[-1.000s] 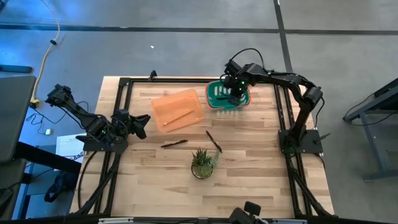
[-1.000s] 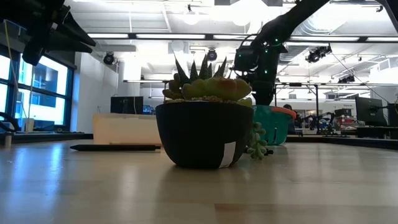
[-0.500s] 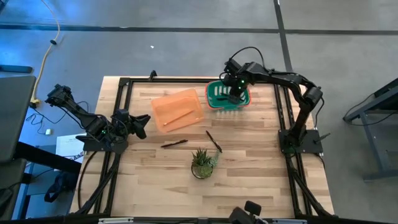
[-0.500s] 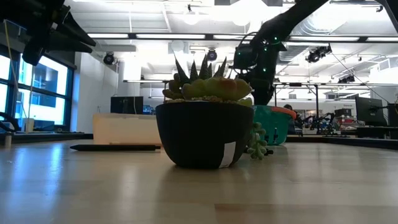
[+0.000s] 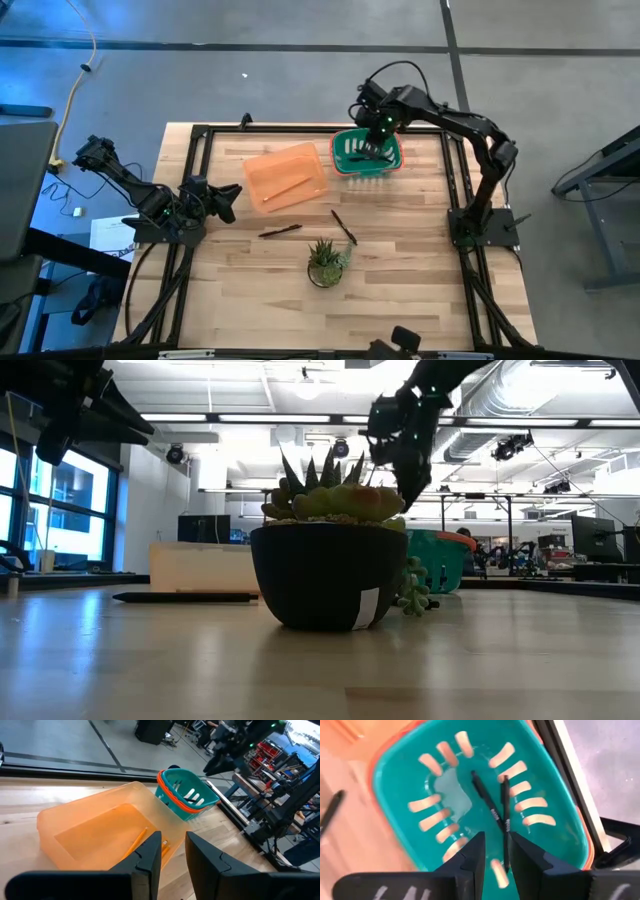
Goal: Sort pens & pencils
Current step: Put the black pen into the green basket
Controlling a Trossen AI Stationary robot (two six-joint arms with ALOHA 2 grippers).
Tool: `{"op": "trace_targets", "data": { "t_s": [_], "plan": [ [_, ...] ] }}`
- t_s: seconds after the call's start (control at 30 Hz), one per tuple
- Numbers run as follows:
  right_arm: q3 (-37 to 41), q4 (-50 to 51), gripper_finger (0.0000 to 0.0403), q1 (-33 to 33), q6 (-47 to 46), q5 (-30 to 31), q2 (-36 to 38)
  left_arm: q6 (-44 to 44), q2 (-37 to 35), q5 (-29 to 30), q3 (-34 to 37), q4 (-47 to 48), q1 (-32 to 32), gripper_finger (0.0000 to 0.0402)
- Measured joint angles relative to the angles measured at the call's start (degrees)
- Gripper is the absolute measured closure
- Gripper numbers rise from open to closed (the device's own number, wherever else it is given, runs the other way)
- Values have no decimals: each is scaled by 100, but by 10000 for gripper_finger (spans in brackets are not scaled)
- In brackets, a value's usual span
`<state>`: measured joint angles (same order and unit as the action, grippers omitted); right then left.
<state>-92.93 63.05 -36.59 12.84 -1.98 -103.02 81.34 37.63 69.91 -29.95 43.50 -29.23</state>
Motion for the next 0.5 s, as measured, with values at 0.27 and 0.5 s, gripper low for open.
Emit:
{"op": "trace_targets", "data": {
  "t_s": [0.27, 0.5],
  "plan": [
    [-552, 823, 327, 406, -19, -213, 2, -2, 0, 0, 0, 82, 2, 325],
    [-636, 1202, 327, 913, 137, -368, 2, -4, 0, -92, 0, 98, 2, 325]
  ]
}}
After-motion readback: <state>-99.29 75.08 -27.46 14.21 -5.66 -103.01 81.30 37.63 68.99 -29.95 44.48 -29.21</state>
